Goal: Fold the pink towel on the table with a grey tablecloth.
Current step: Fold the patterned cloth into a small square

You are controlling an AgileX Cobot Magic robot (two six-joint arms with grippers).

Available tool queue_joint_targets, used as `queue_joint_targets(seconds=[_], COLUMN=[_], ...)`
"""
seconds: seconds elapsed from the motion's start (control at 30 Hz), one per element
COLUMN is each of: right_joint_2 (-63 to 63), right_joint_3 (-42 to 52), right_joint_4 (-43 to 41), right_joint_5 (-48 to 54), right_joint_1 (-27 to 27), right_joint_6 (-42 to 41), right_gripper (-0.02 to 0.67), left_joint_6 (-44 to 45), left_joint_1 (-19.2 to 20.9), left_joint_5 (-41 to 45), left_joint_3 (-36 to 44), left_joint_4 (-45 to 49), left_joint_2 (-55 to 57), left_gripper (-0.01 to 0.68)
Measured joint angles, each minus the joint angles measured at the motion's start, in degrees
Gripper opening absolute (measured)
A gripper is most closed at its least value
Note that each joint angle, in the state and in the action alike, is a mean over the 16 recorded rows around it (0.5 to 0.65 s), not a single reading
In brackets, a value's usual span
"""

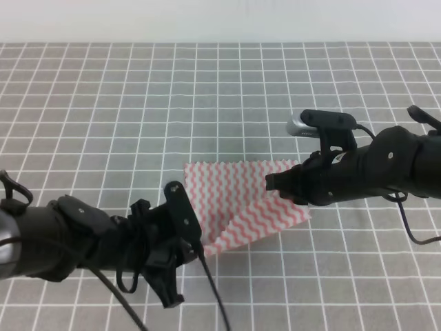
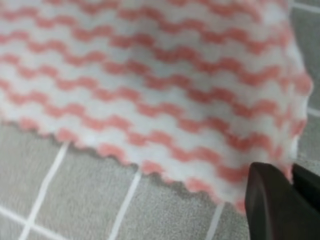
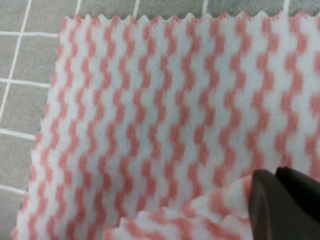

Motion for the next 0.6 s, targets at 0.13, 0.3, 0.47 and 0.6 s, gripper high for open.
queue_joint_targets(seconds=[0.13,0.3,0.47,0.6], right_joint_2=[0.0,0.0,0.0,0.0], right_joint_3=[0.0,0.0,0.0,0.0], right_joint_4=[0.0,0.0,0.1,0.1], right_joint_5=[0.2,0.5,0.9,1.2], right_joint_1=[-0.2,-1.1,-2.2,-3.0], right_joint_6=[0.1,0.1,0.1,0.1], right_gripper=[-0.015,-0.015,-0.015,-0.015], left_joint_6=[-2.9,-6.4,-7.6,-7.9], left_joint_1=[0.0,0.0,0.0,0.0], left_joint_5=[-0.3,-1.1,-2.0,-3.0], left_joint_3=[-0.5,-1.2,-2.2,-3.1], left_joint_4=[-1.2,-4.1,-8.0,-10.4], left_joint_2=[-0.2,-0.1,0.3,1.0], left_gripper=[0.005,0.000,-0.001,-0.001])
